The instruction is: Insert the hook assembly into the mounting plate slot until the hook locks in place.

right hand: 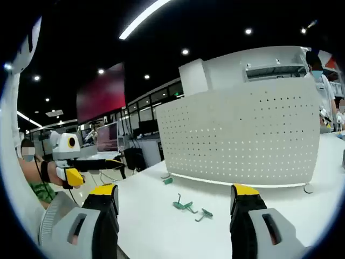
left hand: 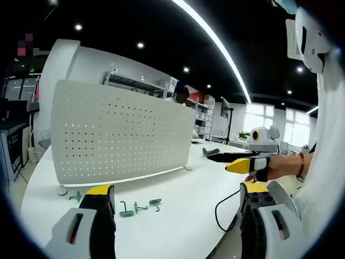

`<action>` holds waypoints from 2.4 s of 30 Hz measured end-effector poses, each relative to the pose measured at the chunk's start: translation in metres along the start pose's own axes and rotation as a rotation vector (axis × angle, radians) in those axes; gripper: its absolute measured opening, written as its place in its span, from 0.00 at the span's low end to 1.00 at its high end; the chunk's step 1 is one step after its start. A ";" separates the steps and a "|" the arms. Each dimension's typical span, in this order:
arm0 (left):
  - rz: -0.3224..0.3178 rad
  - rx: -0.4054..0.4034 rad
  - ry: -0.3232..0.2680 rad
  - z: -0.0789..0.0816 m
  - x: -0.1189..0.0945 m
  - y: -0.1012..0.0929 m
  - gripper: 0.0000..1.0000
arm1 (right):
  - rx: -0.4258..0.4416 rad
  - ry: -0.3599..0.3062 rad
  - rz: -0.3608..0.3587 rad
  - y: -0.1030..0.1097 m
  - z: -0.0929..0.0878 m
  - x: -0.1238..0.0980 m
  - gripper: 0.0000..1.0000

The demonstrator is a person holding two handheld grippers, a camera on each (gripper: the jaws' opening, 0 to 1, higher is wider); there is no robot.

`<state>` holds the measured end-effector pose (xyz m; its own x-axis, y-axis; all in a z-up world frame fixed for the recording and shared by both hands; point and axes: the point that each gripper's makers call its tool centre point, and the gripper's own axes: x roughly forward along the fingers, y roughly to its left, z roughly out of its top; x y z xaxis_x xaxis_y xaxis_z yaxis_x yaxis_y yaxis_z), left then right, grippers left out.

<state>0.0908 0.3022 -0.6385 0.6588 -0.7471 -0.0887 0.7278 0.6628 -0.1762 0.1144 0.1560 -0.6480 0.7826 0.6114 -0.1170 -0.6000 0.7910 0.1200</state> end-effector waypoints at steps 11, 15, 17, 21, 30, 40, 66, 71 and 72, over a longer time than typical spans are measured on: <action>0.031 -0.011 0.008 -0.004 -0.015 0.000 0.96 | -0.058 0.052 0.043 0.016 -0.009 -0.002 0.83; 0.042 -0.010 0.010 -0.005 -0.020 0.001 0.95 | -0.052 0.082 0.061 0.020 -0.012 0.002 0.82; 0.049 -0.021 0.020 -0.007 -0.022 0.003 0.95 | -0.070 0.073 0.068 0.023 -0.011 0.004 0.80; 0.054 -0.016 0.034 -0.010 -0.027 0.006 0.95 | -0.031 0.036 0.064 0.022 -0.002 0.010 0.79; 0.072 -0.006 0.054 -0.010 -0.033 0.021 0.96 | -0.058 0.060 0.069 0.023 -0.003 0.018 0.78; 0.055 -0.003 0.050 -0.011 -0.034 0.036 0.96 | -0.086 0.099 0.060 0.033 -0.012 0.029 0.75; 0.006 -0.018 0.061 -0.028 -0.011 0.022 0.94 | -0.131 0.211 0.067 0.021 -0.029 0.030 0.65; 0.000 0.020 0.076 -0.029 -0.002 0.006 0.96 | -0.121 0.206 0.088 0.014 -0.033 0.032 0.62; 0.000 0.017 0.074 -0.028 -0.001 0.005 0.95 | -0.123 0.217 0.092 0.013 -0.035 0.032 0.62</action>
<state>0.0880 0.3047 -0.6670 0.6437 -0.7481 -0.1611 0.7311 0.6634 -0.1597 0.1255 0.1869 -0.6845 0.6779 0.6610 -0.3218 -0.6928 0.7208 0.0211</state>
